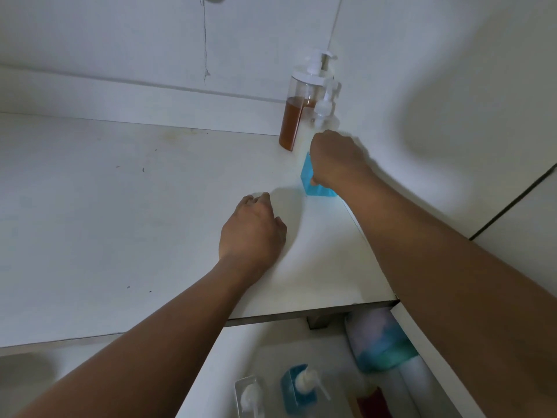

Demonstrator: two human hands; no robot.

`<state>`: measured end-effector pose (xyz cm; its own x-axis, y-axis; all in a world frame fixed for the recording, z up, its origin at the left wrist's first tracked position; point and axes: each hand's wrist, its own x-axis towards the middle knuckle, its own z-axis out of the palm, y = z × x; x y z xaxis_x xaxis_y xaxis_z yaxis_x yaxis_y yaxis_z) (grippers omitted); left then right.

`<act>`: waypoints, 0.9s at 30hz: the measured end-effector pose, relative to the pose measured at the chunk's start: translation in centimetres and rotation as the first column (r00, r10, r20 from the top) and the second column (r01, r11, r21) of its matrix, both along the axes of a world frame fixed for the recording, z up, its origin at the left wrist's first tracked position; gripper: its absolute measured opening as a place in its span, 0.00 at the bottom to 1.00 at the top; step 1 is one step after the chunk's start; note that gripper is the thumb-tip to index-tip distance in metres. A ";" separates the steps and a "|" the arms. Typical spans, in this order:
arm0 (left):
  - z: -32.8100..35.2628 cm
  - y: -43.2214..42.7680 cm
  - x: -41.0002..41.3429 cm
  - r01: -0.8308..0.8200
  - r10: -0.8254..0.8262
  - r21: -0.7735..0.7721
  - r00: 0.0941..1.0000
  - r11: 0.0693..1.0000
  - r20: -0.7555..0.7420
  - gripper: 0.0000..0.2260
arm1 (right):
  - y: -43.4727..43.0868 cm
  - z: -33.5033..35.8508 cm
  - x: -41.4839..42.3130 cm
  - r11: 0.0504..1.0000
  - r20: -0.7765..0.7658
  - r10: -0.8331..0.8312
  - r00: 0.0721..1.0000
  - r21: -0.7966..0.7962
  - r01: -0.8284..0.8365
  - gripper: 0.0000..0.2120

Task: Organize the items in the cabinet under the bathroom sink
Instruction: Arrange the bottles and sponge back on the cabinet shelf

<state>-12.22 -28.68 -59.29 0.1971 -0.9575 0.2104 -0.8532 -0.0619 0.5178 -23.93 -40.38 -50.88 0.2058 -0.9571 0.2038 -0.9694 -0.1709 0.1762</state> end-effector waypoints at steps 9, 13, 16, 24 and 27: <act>-0.5 -0.3 -0.1 0.016 -0.016 0.001 1.000 1.000 0.015 0.11 | -0.9 -1.0 0.7 0.997 -0.040 -0.028 0.999 -0.069 0.025 0.14; -0.7 -0.6 0.0 -0.009 0.009 0.001 1.000 1.000 -0.008 0.07 | -0.3 -0.8 0.6 0.999 0.009 -0.007 1.000 -0.035 0.008 0.16; -0.6 -0.6 0.2 -0.020 0.020 -0.019 1.000 1.000 -0.025 0.11 | 1.0 -1.2 -0.4 0.996 0.034 0.069 0.997 -0.059 -0.067 0.24; 0.1 3.1 1.2 0.001 -0.010 0.062 0.990 0.998 0.140 0.11 | 9.4 -3.0 -2.5 0.979 0.126 0.165 0.978 0.102 -0.178 0.20; 0.6 6.3 1.4 0.000 -0.019 0.110 0.986 0.994 0.167 0.11 | 13.8 -2.9 -2.5 0.958 0.030 0.215 0.976 0.186 -0.217 0.17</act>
